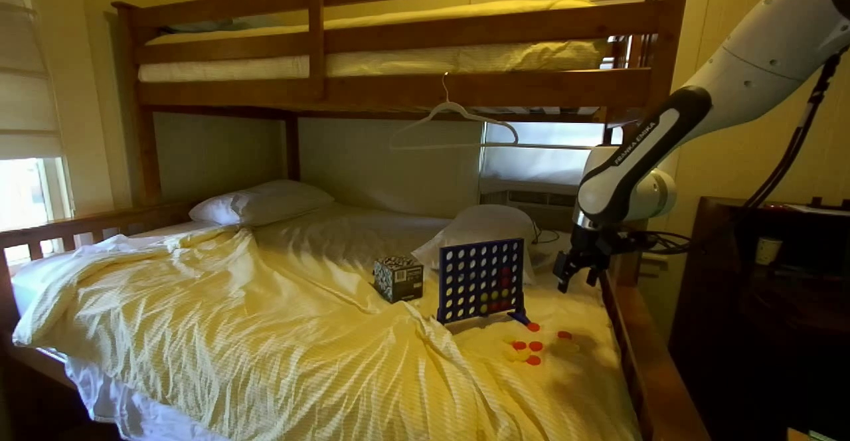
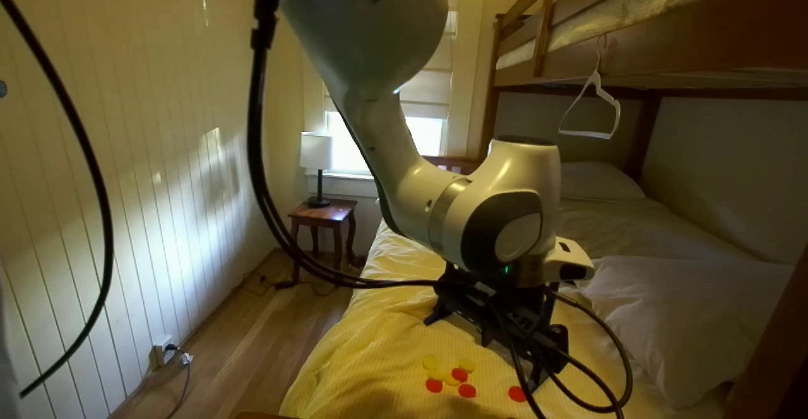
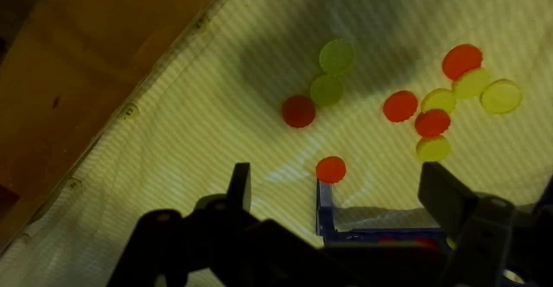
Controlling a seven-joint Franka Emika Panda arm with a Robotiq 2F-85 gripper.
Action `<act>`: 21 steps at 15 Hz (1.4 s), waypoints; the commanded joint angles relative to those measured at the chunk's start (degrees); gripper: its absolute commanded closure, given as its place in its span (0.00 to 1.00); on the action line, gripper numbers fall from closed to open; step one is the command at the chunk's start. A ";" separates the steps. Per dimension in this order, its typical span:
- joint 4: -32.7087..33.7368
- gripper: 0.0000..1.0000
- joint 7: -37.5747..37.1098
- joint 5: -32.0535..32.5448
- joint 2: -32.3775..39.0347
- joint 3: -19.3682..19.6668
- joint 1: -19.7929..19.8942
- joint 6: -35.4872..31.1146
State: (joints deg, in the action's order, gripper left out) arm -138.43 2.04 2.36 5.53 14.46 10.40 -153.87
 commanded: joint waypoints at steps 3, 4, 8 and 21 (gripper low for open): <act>6.20 0.00 -5.60 7.14 9.11 0.89 -0.61 -3.03; 7.12 0.00 -6.41 8.03 10.36 1.25 -0.91 -3.18; 10.83 0.00 -9.17 11.52 15.56 3.21 -2.52 -3.93; 16.25 0.00 -7.35 7.30 24.98 0.74 -1.79 -8.23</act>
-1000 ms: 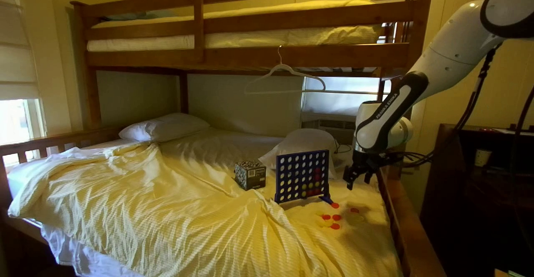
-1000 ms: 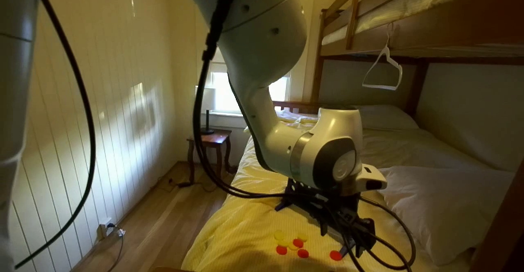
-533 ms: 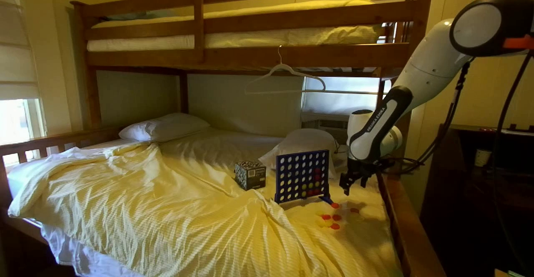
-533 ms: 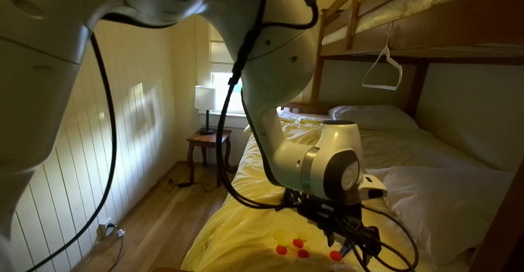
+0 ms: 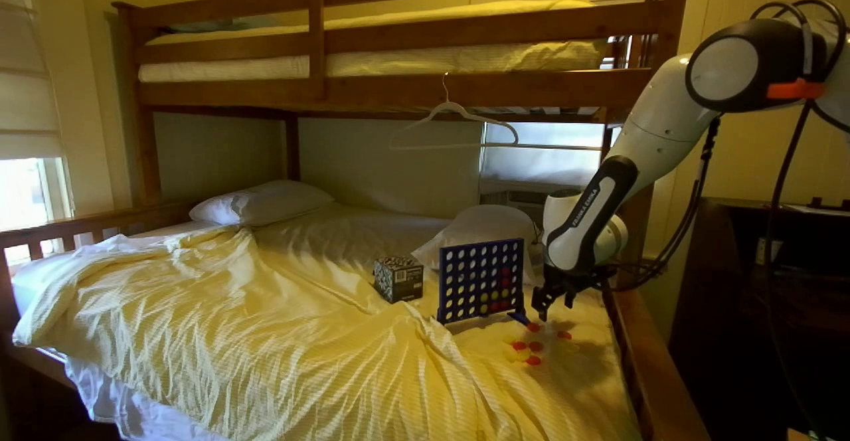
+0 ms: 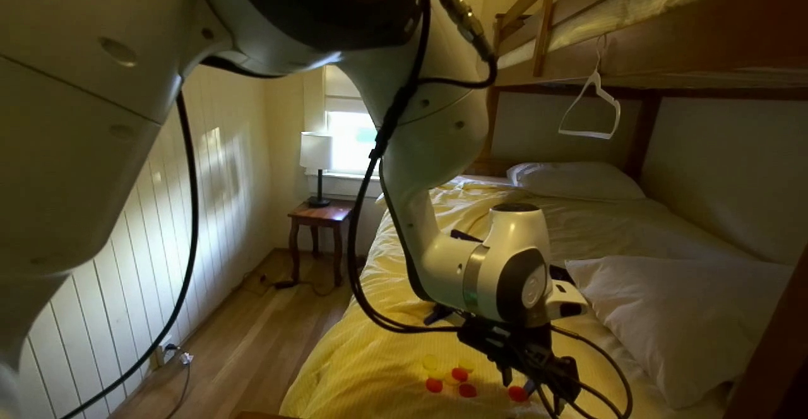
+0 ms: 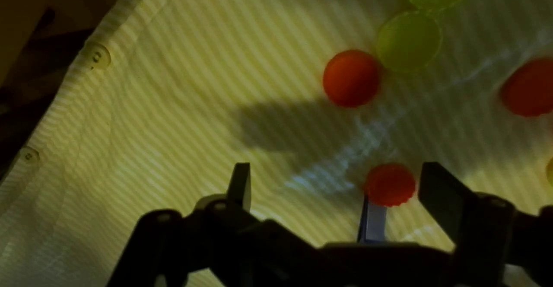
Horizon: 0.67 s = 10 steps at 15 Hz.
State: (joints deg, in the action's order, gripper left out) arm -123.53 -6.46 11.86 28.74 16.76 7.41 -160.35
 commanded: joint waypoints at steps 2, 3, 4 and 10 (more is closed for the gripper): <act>1.29 0.00 2.35 -3.42 2.27 -2.99 2.25 -3.13; 1.28 0.00 2.58 -3.92 2.50 -3.52 2.55 -3.58; 1.29 0.00 2.84 -4.43 2.77 -4.00 2.82 -4.03; 2.27 0.00 4.15 -6.57 4.55 -5.81 3.98 -6.46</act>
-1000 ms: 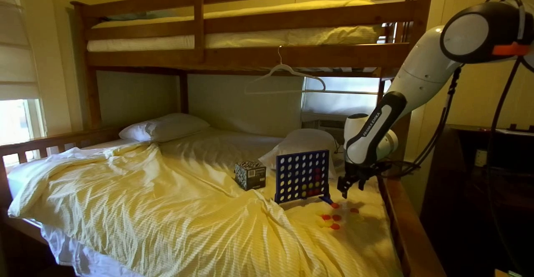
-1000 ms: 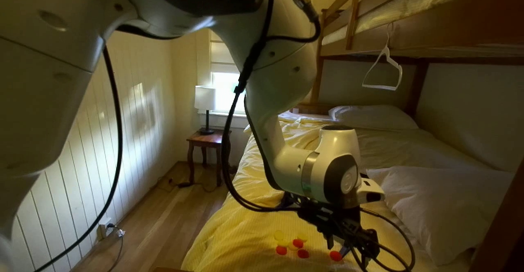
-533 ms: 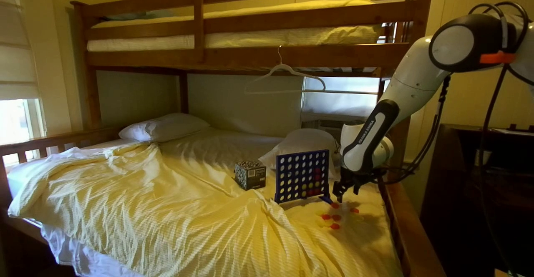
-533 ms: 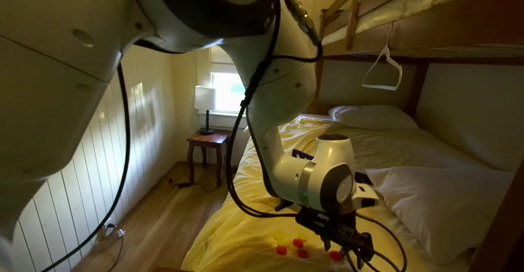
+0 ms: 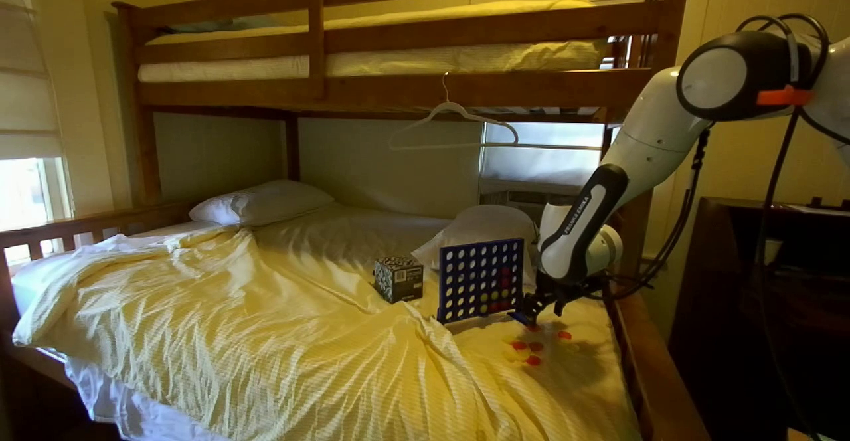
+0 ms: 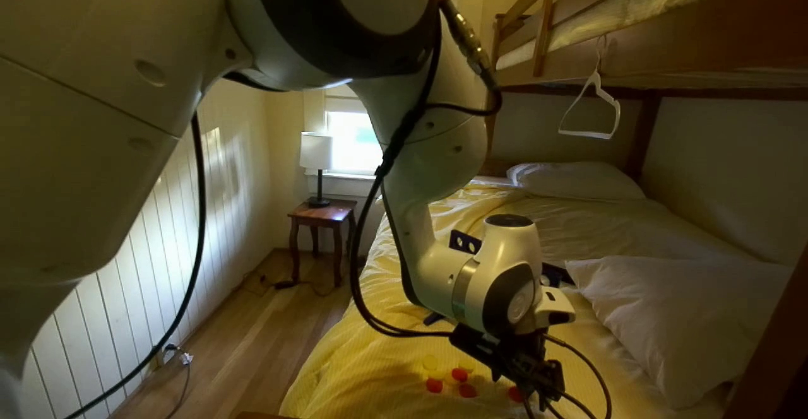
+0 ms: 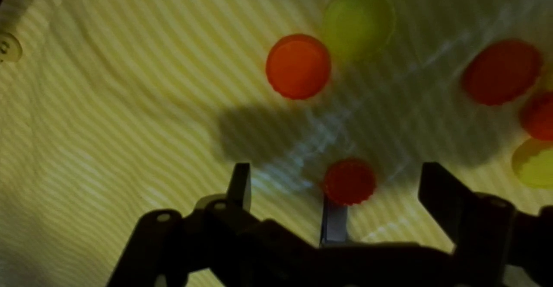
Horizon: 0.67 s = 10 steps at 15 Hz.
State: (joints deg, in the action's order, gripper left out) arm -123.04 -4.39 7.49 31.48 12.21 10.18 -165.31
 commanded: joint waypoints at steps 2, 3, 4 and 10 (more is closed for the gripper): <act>2.26 0.00 2.41 -2.54 2.44 -1.55 1.43 -2.30; 2.53 0.00 2.64 -2.73 2.76 -1.73 1.58 -2.61; 2.89 0.00 2.83 -2.85 3.14 -1.90 1.72 -2.76; 4.73 0.02 4.32 -3.29 5.07 -3.22 2.84 -3.06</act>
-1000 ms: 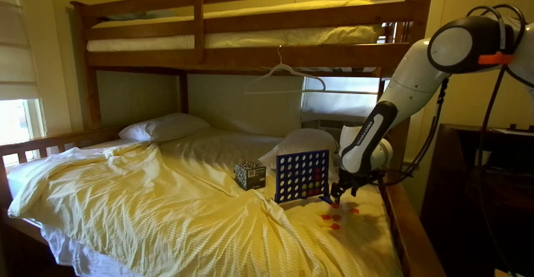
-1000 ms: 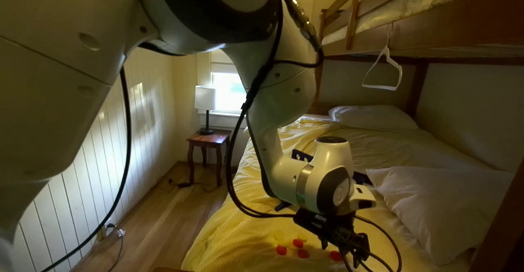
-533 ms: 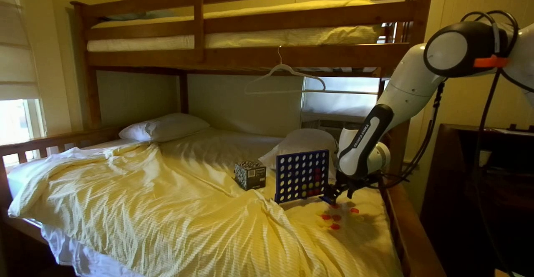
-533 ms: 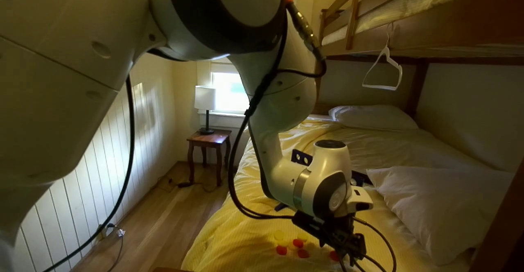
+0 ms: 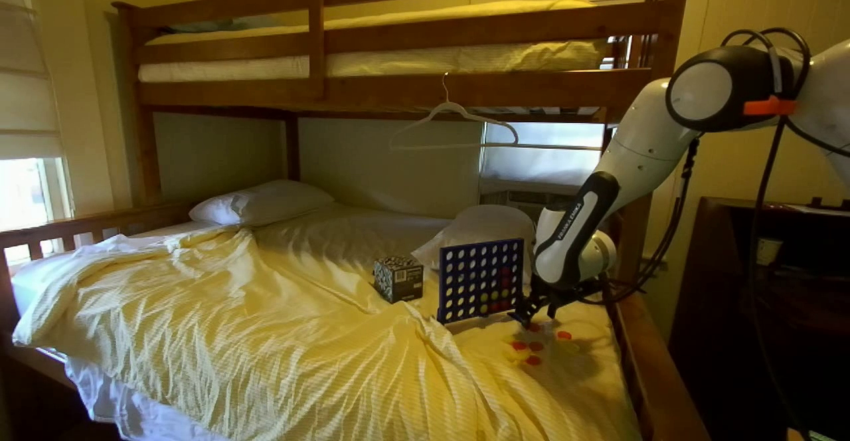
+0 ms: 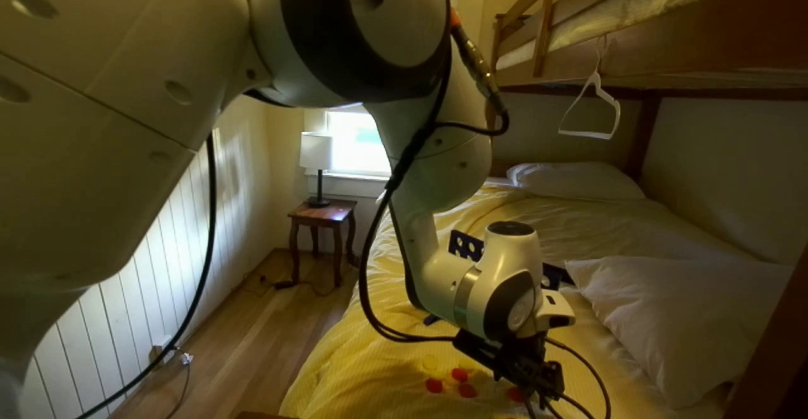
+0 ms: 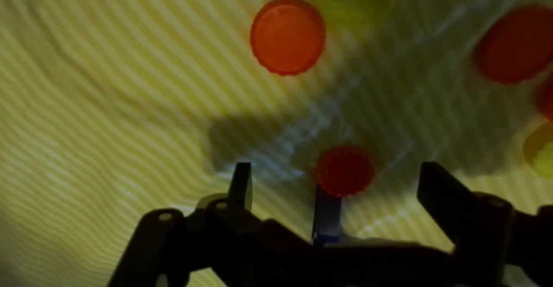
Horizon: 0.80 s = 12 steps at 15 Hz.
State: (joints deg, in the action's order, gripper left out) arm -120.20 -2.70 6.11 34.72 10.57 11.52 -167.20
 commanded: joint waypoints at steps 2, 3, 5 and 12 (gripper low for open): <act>2.48 0.03 3.31 -2.35 2.27 -2.40 2.18 -1.19; 2.82 0.03 3.62 -2.73 2.47 -2.92 2.61 -1.03; 3.13 0.01 4.08 -3.47 2.65 -4.03 3.48 -1.20; 4.21 0.37 5.61 -4.02 3.25 -5.19 4.40 -1.03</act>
State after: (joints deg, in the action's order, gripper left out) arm -117.43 0.69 3.85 36.77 6.40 14.93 -167.57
